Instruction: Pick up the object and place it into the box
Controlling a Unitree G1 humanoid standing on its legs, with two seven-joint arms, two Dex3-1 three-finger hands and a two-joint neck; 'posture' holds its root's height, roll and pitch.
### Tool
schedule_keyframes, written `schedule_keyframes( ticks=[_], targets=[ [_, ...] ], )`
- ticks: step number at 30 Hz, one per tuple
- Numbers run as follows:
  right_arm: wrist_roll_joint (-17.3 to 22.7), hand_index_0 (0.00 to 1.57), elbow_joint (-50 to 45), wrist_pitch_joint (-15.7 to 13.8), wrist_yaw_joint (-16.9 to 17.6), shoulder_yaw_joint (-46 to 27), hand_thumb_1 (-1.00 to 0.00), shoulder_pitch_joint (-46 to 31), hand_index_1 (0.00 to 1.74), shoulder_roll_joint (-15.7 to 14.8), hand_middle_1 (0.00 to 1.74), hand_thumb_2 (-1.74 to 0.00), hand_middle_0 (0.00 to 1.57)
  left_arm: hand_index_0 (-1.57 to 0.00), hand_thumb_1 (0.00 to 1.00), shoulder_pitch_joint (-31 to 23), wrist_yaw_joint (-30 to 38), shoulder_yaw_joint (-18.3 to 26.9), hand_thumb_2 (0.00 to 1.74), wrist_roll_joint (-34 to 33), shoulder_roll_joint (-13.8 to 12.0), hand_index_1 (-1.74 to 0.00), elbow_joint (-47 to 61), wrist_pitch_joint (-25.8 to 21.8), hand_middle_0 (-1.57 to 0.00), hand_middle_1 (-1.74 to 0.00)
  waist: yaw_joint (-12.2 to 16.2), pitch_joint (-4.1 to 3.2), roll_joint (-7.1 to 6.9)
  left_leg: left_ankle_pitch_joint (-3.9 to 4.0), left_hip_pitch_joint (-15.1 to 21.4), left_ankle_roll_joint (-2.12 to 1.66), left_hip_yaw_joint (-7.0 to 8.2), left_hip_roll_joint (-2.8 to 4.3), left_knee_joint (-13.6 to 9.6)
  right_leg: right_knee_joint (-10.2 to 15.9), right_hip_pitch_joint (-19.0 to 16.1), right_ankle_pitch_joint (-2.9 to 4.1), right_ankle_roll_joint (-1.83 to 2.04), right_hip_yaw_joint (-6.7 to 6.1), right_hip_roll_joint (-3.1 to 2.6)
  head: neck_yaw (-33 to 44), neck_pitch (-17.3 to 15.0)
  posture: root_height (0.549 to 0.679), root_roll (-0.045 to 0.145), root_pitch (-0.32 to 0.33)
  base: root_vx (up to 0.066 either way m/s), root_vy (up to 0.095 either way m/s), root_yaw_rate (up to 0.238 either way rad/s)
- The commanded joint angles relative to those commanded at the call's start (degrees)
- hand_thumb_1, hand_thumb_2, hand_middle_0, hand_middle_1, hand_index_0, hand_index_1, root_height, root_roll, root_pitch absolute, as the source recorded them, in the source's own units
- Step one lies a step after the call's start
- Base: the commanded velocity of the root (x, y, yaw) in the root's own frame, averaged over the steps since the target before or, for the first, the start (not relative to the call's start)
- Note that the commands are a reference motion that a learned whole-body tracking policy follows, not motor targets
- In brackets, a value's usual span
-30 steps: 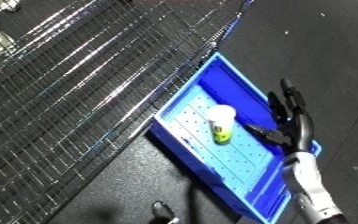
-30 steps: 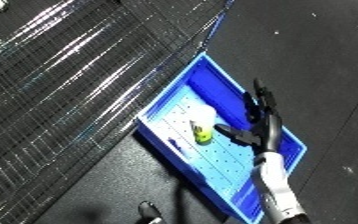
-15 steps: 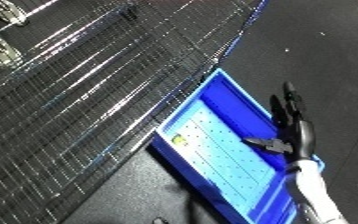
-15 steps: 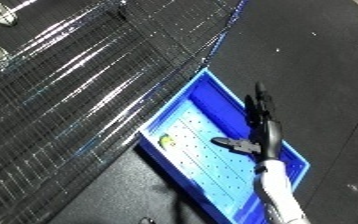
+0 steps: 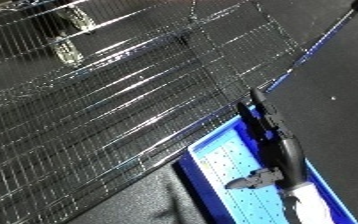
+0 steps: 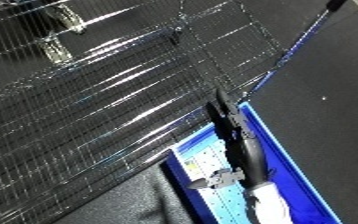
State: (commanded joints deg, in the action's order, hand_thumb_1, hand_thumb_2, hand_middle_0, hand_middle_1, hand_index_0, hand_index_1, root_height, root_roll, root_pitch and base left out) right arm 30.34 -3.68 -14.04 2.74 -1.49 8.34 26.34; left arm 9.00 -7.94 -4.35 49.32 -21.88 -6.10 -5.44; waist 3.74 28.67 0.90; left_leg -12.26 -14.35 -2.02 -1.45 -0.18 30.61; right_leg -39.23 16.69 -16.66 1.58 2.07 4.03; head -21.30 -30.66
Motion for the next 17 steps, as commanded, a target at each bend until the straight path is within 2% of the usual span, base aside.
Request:
schedule_keyframes(
  ticks=[5, 10, 13, 17],
  targets=[
    [-0.8, 0.0, -0.9, 1.7, -1.4, 2.1, 0.0, 1.1, 0.0, -1.2, 0.0, 0.0, 0.0, -1.57, 1.0, -0.3, 0.4, 1.0, 1.74, -0.2, -0.1, -1.74, 0.8, 0.3, -1.57, -1.74, -2.2, -0.27, -0.9, 0.0, -0.4, 0.19, -1.12, -0.43, 0.9, -0.8, -0.8, -0.4, 0.05, 1.08, 0.02, 3.3, 0.0, 0.653, 0.068, -0.053, 0.063, -0.039, 0.217],
    [-1.6, 0.0, -0.7, 2.4, -1.9, 4.3, 0.0, 2.5, 0.0, -2.4, 0.0, 0.0, 0.0, -1.57, 1.0, -0.6, 1.4, 1.6, 1.74, -0.4, -0.2, -1.74, 1.3, 0.0, -1.57, -1.74, -4.3, -0.32, -1.7, 0.21, -0.3, 0.34, -2.18, -0.83, 1.1, -0.9, -1.8, -0.5, 0.16, 1.98, 0.05, 6.4, -0.5, 0.653, 0.061, -0.063, 0.062, -0.021, 0.225],
    [-1.5, 0.0, -0.2, 2.6, -2.0, 5.3, 0.0, 3.6, 0.0, -3.1, 0.0, 0.0, 0.0, -1.57, 1.0, -0.5, 1.9, 1.8, 1.74, -0.8, -0.1, -1.74, 1.2, 0.0, -1.57, -1.74, -5.3, -0.18, -2.03, 0.52, -0.2, 0.37, -2.74, -1.0, 1.0, -1.1, -2.2, -0.5, 0.28, 2.5, 0.13, 8.1, -1.0, 0.652, 0.057, -0.071, 0.052, -0.014, 0.21],
    [-2.2, 0.0, 0.9, 3.1, -1.6, 6.4, 0.0, 5.1, 0.0, -4.0, 0.0, 0.0, 0.0, -1.57, 1.0, -0.3, 2.0, 1.9, 1.74, -1.3, -0.1, -1.74, 0.8, 0.4, -1.57, -1.74, -6.5, 0.06, -2.2, 1.12, 0.0, 0.3, -3.31, -1.14, 0.7, -1.4, -2.7, -0.56, 0.35, 3.2, 0.55, 10.0, -2.2, 0.651, 0.055, -0.082, 0.051, 0.009, 0.183]
  ],
)
